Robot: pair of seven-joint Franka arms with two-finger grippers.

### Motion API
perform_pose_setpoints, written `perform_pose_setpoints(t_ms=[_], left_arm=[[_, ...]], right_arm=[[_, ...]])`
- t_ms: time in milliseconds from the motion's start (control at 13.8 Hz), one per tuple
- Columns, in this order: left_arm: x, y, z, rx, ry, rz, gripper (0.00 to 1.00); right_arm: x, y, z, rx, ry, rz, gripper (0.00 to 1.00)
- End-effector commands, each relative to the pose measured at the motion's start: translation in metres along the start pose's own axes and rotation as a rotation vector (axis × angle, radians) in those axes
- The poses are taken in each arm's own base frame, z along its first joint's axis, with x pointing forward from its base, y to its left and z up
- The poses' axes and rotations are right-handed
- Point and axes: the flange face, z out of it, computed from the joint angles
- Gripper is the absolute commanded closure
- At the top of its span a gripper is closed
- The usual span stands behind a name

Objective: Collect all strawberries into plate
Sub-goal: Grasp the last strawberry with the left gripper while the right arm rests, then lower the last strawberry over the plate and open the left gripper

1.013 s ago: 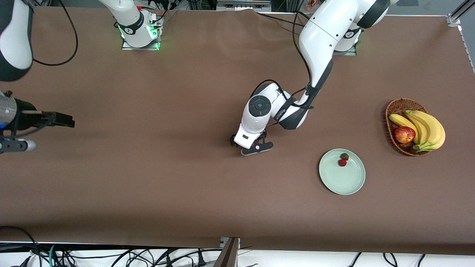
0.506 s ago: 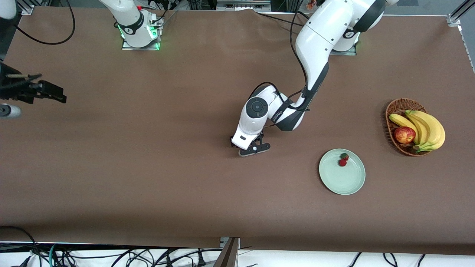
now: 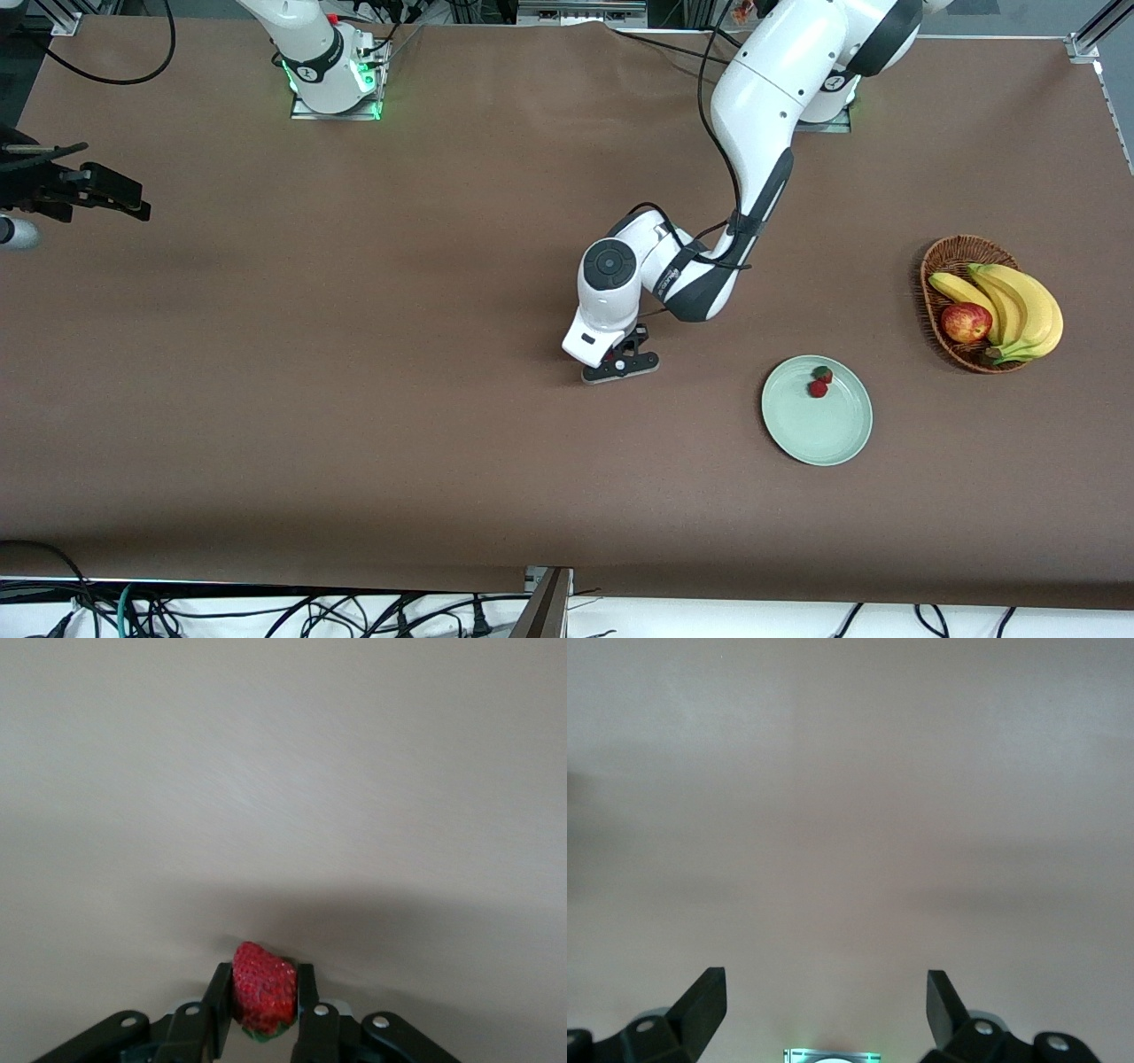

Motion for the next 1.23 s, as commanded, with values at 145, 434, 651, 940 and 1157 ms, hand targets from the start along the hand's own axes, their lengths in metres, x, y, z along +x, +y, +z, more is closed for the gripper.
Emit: perform_pose_setpoints(t_ms=[145, 434, 651, 940, 1157], left_arm=[[0.055, -0.067, -0.056, 0.144, -0.065, 0.435, 0.94], [0.127, -0.173, -0.051, 0.109, -0.14, 0.672, 0.83], [0.16, -0.23, -0.036, 0.048, -0.161, 0.964, 0.84], [0.178, -0.272, 0.0, 0.0, -0.144, 1.061, 0.05], [0.175, -0.267, -0.002, 0.002, -0.145, 1.073, 0.0]], right_arm=[[0.001, 0.001, 0.0, -0.018, 0.012, -0.047, 0.0], [0.003, 0.0, 0.001, -0.017, 0.014, -0.048, 0.0], [0.004, 0.0, 0.004, -0.02, 0.009, -0.047, 0.0], [0.004, -0.003, 0.003, -0.019, 0.013, -0.054, 0.0], [0.005, -0.001, 0.005, -0.022, 0.009, -0.051, 0.0]])
